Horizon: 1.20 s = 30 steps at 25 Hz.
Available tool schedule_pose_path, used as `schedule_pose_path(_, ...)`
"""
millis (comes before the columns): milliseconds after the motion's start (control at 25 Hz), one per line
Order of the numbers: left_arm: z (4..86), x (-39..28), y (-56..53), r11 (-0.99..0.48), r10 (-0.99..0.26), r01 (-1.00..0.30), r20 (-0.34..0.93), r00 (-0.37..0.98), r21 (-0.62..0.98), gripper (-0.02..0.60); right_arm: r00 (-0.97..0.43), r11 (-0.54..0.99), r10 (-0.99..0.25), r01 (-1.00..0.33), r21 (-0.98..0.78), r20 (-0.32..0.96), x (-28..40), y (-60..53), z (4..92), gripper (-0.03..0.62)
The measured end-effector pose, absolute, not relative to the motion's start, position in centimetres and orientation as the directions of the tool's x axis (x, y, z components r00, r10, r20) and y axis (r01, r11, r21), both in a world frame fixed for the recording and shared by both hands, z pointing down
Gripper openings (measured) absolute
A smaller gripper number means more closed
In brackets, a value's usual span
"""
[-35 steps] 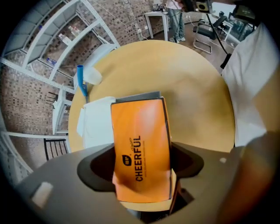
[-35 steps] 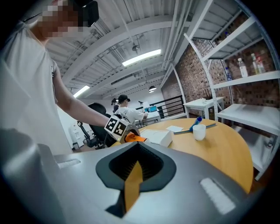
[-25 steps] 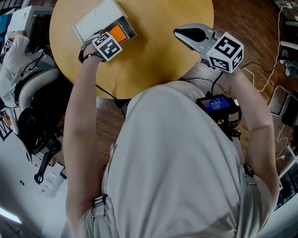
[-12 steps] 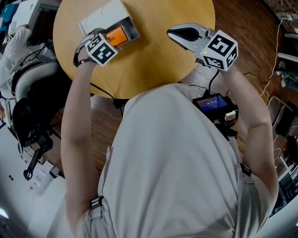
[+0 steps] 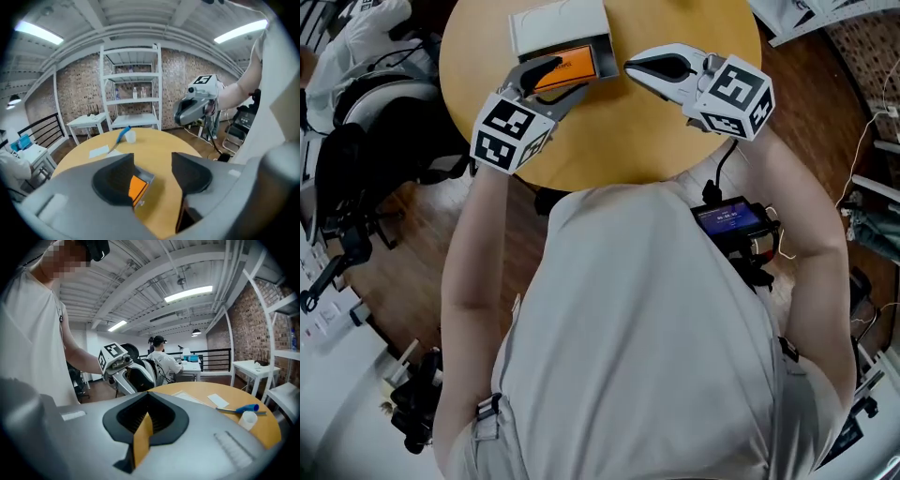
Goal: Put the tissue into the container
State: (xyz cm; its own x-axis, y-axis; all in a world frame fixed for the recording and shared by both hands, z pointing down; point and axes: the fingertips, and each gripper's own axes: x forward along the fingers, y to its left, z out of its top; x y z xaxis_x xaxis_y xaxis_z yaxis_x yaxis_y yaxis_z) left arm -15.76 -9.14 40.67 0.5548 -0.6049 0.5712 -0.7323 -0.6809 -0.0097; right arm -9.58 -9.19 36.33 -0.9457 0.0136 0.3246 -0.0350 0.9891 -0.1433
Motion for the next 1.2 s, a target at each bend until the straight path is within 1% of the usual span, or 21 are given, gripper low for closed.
schedule_pose_path(80,39.7,-15.7,-7.9,-0.652,-0.661,-0.758,0.484,0.574,0.009,0.219,-0.948,0.992,0.041,0.001,-0.128,0.314,-10.9,-8.7,35.6,0.002)
schedule_pose_path(240,37.6,-15.7,-5.4,-0.594,-0.742,-0.799,0.321,0.588,0.092,0.184,-0.952,0.992,0.086,0.055,-0.115,0.294,-12.3,-7.2,34.7,0.001)
schedule_pose_path(360,36.8,-15.8,-4.3,-0.572,-0.775,-0.812,0.245,0.582,0.116,0.142,-0.953,0.988,0.126,0.097,-0.117,0.274,-12.8,-5.9,34.5,0.001)
schedule_pose_path(400,36.7,-16.0,-4.1,-0.564,-0.785,-0.818,0.232,0.574,0.113,0.117,-0.954,0.986,0.141,0.113,-0.119,0.264,-12.8,-5.5,34.5,0.000)
schedule_pose_path(480,36.7,-16.5,-3.9,-0.544,-0.805,-0.832,0.211,0.555,0.110,0.047,-0.956,0.984,0.159,0.133,-0.120,0.247,-12.8,-4.8,34.6,0.000)
schedule_pose_path(560,36.5,-16.8,-3.8,-0.531,-0.817,-0.840,0.195,0.543,0.114,0.000,-0.958,0.984,0.160,0.135,-0.120,0.238,-12.7,-4.5,34.7,0.001)
schedule_pose_path(1000,35.3,-16.0,-4.1,-0.553,-0.808,-0.827,0.179,0.562,0.101,0.000,-0.975,0.983,0.134,0.109,-0.147,0.176,-11.7,-4.9,33.8,0.000)
schedule_pose_path(1200,35.3,-15.6,-4.1,-0.560,-0.802,-0.821,0.179,0.570,0.109,0.002,-0.977,0.985,0.122,0.097,-0.142,0.176,-11.4,-5.2,34.0,0.000)
